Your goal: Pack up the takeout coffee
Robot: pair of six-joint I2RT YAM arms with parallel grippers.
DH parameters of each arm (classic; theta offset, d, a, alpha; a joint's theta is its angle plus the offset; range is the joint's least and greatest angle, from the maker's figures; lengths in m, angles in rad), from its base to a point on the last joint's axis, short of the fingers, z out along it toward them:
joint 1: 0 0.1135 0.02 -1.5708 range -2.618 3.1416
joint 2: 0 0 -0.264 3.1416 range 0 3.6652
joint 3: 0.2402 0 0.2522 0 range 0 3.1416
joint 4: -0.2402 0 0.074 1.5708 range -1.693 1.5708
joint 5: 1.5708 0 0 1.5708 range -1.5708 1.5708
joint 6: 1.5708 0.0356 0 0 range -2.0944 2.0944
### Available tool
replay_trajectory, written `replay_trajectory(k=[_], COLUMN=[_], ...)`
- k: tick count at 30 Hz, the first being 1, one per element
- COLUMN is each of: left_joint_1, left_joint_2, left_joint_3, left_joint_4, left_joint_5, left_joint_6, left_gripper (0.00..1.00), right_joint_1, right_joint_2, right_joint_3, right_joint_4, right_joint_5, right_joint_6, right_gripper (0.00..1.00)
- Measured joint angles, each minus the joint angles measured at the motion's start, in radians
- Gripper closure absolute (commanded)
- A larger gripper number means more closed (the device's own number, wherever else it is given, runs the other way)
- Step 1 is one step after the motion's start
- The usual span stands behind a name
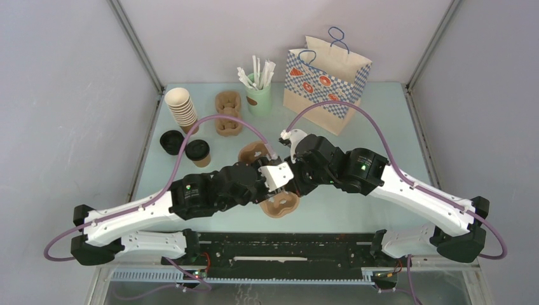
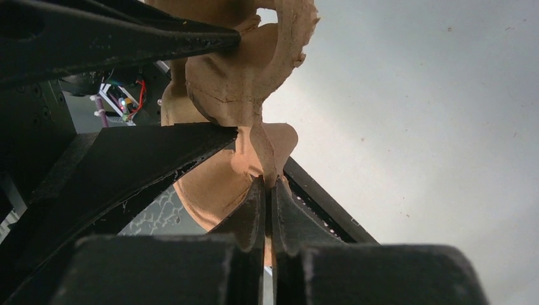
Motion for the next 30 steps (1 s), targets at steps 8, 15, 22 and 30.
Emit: replay_trajectory(k=[8,15,22,30], left_joint_1=[-0.002,-0.002,-0.002,-0.002], left_joint_2=[-0.001,-0.024,-0.069,-0.127], left_joint_3=[0.0,-0.004,-0.01,-0.008], left_joint_4=[-0.004,-0.005,-0.022,-0.046], left_joint_5=[-0.028,-0.045,-0.043,-0.045], left_joint_6=[-0.002,-0.028,-0.082,-0.176], left_gripper=[0.51,0.52,0.51,0.52], right_joint_1=[-0.008,-0.122,-0.667,-1.226], right_joint_2=[-0.011,-0.154,-0.308,0.033], right_joint_3=[0.0,-0.005,-0.014,0.203], right_joint_4=[-0.003,-0.033,0.035,0.306], right_joint_5=[0.008,0.018,0.019,-0.263], right_joint_6=[0.042,0.077,-0.06,-0.129], right_gripper=[0.49,0.3,0.15,0.14])
